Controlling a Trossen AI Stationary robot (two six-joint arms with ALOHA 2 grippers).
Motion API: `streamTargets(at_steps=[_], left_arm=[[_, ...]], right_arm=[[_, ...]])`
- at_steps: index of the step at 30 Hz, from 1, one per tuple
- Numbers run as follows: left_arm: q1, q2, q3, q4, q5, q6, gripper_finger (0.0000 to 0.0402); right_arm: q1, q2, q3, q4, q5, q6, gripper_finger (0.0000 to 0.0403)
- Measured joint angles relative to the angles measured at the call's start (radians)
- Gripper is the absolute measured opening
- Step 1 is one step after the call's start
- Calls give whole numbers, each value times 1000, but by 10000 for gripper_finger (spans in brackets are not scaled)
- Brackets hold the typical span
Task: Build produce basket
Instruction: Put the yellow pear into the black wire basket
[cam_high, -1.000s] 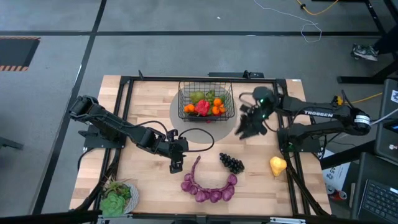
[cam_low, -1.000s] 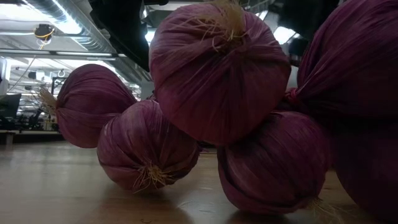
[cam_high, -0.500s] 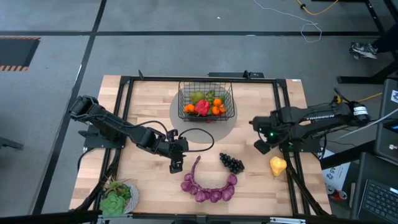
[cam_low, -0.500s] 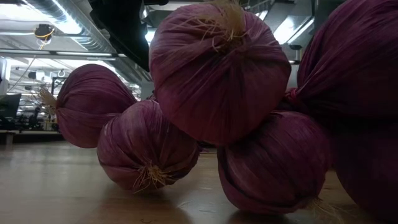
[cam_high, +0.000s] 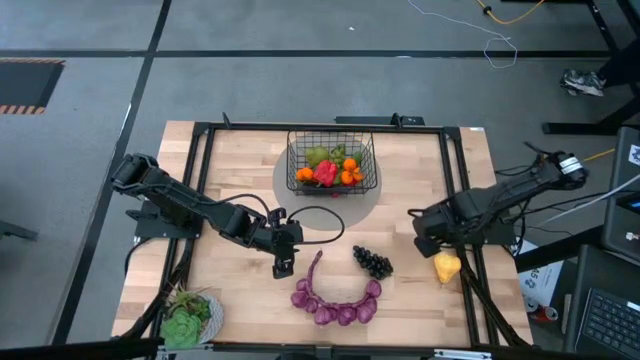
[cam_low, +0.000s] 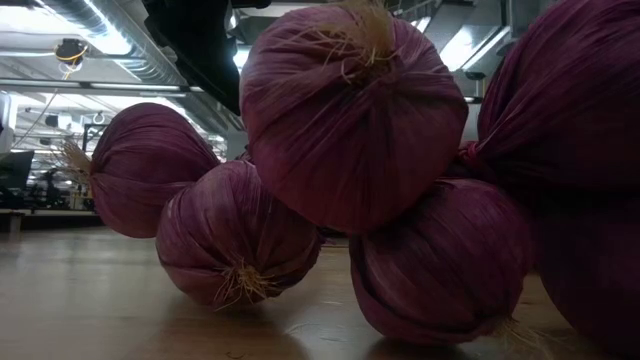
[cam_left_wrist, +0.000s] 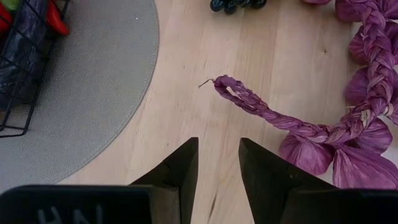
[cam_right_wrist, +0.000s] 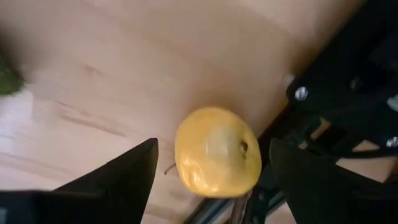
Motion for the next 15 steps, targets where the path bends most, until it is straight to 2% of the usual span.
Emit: streamTargets(at_steps=[11, 15], left_arm=[[0, 0, 0, -2, 0, 0, 110], [0, 0, 0, -4, 0, 0, 110]], right_arm=[[187, 105, 0, 8, -62, 247, 310], [239, 161, 0, 14, -83, 288, 310]])
